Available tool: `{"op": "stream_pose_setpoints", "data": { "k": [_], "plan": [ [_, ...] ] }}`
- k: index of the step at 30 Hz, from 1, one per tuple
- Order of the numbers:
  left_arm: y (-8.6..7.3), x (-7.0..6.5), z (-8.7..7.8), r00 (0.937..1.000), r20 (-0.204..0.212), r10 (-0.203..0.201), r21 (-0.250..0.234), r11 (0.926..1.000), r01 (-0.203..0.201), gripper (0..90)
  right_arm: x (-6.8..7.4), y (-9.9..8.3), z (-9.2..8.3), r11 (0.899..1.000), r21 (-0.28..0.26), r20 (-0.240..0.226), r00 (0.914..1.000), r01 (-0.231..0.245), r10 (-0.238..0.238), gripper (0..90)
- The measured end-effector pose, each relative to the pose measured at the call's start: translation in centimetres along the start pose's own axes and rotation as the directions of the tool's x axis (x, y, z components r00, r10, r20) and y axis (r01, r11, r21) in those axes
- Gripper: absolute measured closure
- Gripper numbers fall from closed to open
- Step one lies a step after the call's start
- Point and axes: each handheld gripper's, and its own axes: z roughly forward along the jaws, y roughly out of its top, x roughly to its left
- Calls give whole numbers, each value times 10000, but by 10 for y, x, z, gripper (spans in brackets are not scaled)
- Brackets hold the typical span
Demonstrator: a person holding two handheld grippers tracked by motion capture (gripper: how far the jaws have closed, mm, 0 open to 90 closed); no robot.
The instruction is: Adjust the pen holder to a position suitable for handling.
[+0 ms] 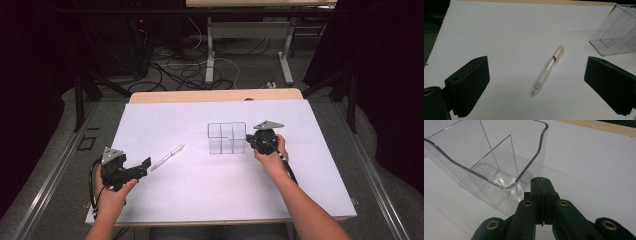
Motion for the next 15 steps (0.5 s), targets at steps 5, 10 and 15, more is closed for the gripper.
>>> {"op": "stream_pose_setpoints", "data": {
  "k": [5,10,15],
  "plan": [
    [0,-1,0,10000,6,-6,11,10000,6,62,7,3,5,9999,61,-89,9998,150,-150,900],
    [0,-1,1,10000,27,-17,66,10000,17,62,14,7,9,9995,85,-181,9994,295,-293,900],
    [0,0,0,10000,22,-11,23,10000,11,62,19,9,12,9996,53,-219,9993,294,-293,900]
  ]
}}
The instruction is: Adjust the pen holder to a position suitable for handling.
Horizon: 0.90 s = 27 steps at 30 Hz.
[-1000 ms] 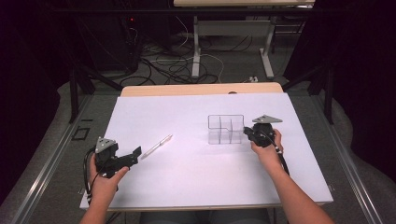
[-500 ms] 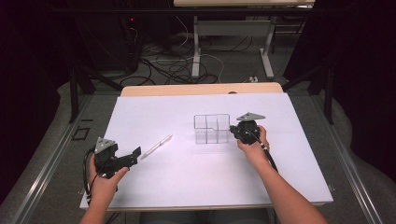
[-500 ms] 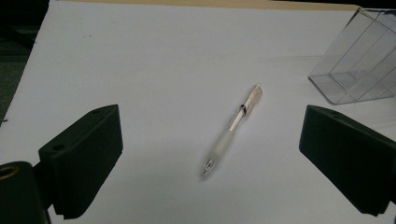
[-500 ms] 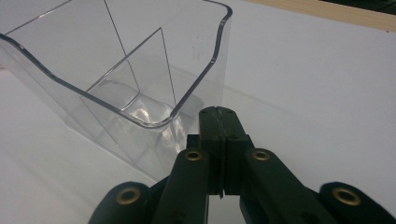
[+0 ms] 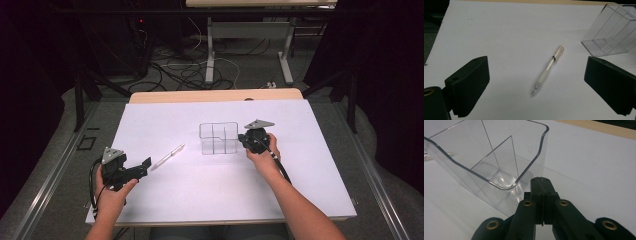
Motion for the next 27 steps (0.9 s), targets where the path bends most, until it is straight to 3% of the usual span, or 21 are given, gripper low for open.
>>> {"op": "stream_pose_setpoints", "data": {
  "k": [8,10,27],
  "plan": [
    [-1,1,-1,10000,-27,-22,-11,10000,22,63,-3,-1,-8,10000,-20,69,10000,-24,24,900],
    [-1,2,-2,10000,-55,-37,-6,10000,37,65,-5,-1,-11,9997,-58,36,9998,-219,220,894],
    [-1,-1,1,10000,-75,10,22,10000,-10,65,-18,-9,-53,9979,-242,-114,9982,-596,593,798]
  ]
}}
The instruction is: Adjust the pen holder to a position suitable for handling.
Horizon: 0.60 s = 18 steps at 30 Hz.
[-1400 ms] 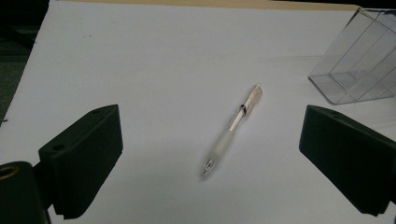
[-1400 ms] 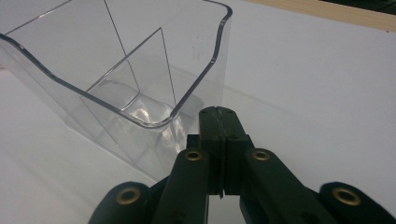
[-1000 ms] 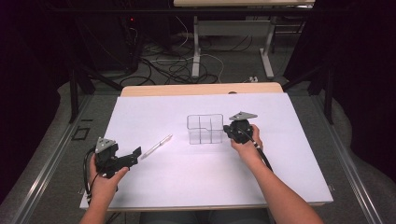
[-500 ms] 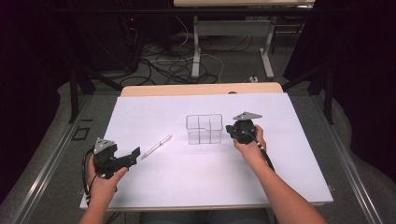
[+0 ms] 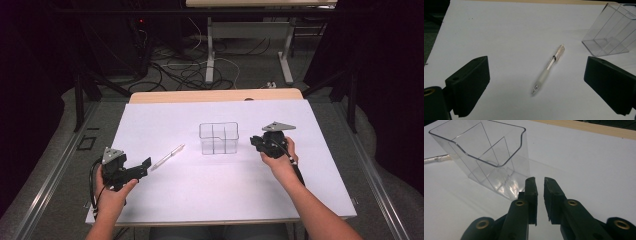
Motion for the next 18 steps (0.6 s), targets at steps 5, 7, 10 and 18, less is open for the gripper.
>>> {"op": "stream_pose_setpoints", "data": {
  "k": [5,7,10,18],
  "plan": [
    [0,0,-1,10000,-20,2,1,10000,-2,66,-5,-5,-12,9999,-30,-80,9999,-120,120,747],
    [0,0,-1,10000,-25,1,-26,10000,-1,65,-6,-8,-16,9999,-87,-121,9999,-112,111,720],
    [0,0,-1,10000,-20,16,23,10000,-16,66,-7,-11,-22,9997,-139,-143,9997,-179,177,667],
    [0,0,0,10000,-21,17,30,10000,-17,67,-11,-23,-36,9993,-225,-190,9994,-303,298,527]
  ]
}}
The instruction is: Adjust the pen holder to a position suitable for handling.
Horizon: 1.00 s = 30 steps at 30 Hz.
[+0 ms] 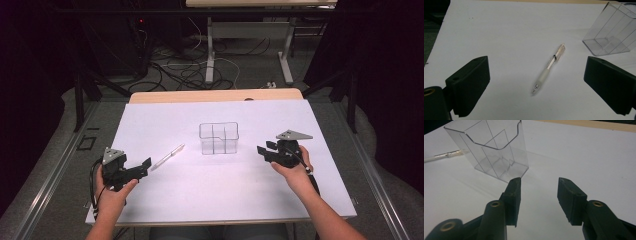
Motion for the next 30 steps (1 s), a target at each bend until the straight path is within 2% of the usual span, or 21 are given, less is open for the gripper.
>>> {"op": "stream_pose_setpoints", "data": {
  "k": [11,18,25,30],
  "plan": [
    [0,-1,1,10000,3,58,12,10000,-58,69,-12,-17,-12,9997,-18,176,9995,-243,243,414],
    [0,-3,2,10000,11,77,15,10000,-77,71,-16,-26,-8,9996,-77,270,9993,-259,261,362],
    [0,-3,4,9999,-1,121,92,9999,-121,71,-20,-31,-4,9990,-292,447,9984,-343,356,252],
    [-1,-4,8,9998,-59,195,354,9992,-193,74,-21,-34,0,9986,-227,632,9968,-480,494,197]
  ]
}}
